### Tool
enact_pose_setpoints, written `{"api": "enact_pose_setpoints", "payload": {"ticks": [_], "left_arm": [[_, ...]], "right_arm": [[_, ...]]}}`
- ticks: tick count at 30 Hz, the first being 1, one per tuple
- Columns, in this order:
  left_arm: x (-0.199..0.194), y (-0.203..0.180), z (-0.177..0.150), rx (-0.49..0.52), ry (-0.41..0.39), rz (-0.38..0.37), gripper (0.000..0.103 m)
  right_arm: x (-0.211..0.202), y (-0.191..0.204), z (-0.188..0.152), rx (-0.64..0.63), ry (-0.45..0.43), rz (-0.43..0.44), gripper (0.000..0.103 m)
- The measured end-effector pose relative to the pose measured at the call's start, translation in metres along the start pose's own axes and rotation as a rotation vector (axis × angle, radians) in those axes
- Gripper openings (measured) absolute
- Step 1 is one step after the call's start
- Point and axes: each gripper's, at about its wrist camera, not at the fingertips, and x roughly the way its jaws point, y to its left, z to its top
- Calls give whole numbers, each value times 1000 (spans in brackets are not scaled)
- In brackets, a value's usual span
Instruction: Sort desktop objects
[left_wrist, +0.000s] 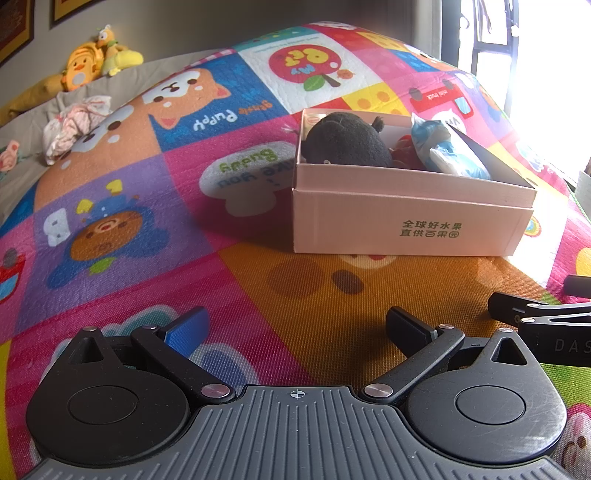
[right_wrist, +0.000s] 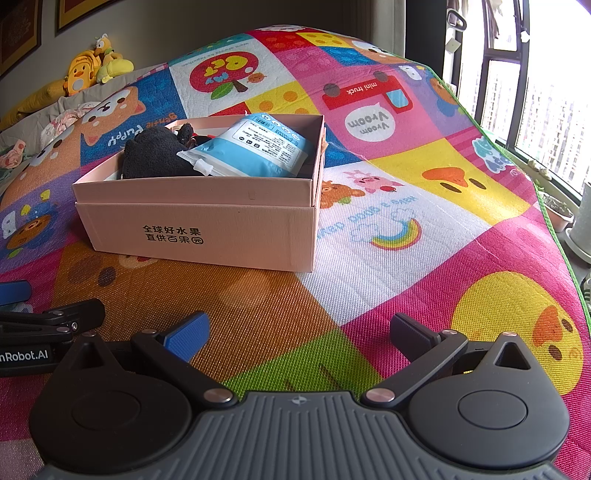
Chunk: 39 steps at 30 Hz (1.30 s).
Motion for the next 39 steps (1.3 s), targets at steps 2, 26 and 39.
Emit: {"api": "enact_pose_setpoints", "payload": {"ticks": [2, 26, 39], "left_arm": [[0, 0, 0, 0, 0, 0, 103], [-3, 5, 1, 28, 47, -48, 103], [-5, 4, -2, 21, 19, -46, 103]], "right_arm": [[0, 0, 0, 0, 0, 0, 103], [0, 1, 0, -1, 0, -1, 103], [0, 0, 0, 0, 0, 0, 103]]}}
